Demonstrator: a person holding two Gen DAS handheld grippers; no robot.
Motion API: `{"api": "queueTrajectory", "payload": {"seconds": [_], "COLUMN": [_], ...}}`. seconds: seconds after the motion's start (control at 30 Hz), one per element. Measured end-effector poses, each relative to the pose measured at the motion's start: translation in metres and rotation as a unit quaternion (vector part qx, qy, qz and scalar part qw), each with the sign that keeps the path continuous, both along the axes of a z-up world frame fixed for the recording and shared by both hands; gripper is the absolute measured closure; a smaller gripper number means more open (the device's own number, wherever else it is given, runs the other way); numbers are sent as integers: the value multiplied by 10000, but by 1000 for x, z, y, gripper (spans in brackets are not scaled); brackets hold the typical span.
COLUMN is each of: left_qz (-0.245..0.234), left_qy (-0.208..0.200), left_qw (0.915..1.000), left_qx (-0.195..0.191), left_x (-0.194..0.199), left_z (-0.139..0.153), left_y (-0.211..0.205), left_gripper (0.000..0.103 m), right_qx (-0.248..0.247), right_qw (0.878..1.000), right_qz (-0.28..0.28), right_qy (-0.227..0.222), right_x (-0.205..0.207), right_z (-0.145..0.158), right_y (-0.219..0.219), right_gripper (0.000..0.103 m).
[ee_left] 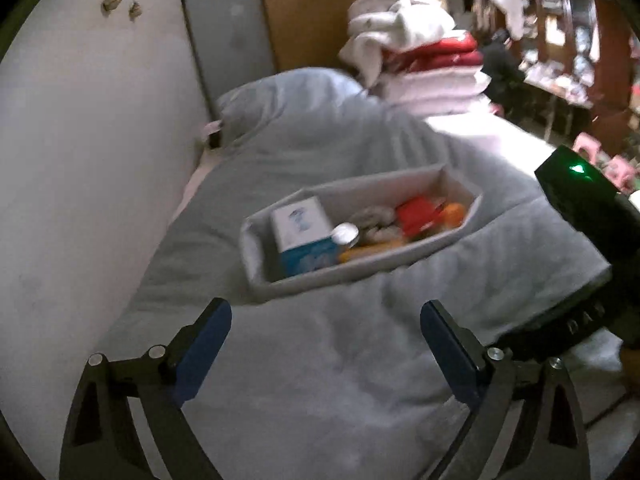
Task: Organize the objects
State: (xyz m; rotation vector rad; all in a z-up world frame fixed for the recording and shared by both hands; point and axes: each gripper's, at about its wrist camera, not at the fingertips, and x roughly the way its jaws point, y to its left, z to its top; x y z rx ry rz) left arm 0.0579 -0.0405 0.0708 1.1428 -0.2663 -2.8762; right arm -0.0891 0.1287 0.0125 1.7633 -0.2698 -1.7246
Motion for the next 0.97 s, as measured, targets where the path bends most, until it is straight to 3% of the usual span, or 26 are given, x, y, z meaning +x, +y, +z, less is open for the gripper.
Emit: {"api": "queueTrajectory", "payload": {"seconds": [0.13, 0.2, 0.37, 0.47, 0.57, 0.97], "left_qz": [79, 84, -100, -303, -279, -221], "left_qy": [-101, -112, 271, 530, 478, 329], "left_qw": [9999, 9999, 9996, 9981, 9985, 9986], "left_qx": [-83, -53, -15, 112, -10, 356], "left_x": [23, 31, 43, 52, 50, 45], "left_z": [-2, -1, 8, 17, 17, 8], "left_y": [-2, -3, 0, 4, 8, 5], "left_gripper": [8, 9, 9, 9, 9, 9], "right_qx": [365, 472, 848, 895, 982, 949], "right_qw": [9974, 9948, 9875, 9872, 9866, 9891], "right_qz": [530, 828, 1330, 1316, 1303, 1110], "right_qy": [-327, -346, -55, 17, 27, 188], "right_x": [17, 26, 45, 47, 51, 59], "right_z": [-15, -16, -12, -11, -13, -8], "right_y": [-25, -36, -53, -53, -52, -44], "right_gripper": [43, 36, 31, 31, 31, 32]}}
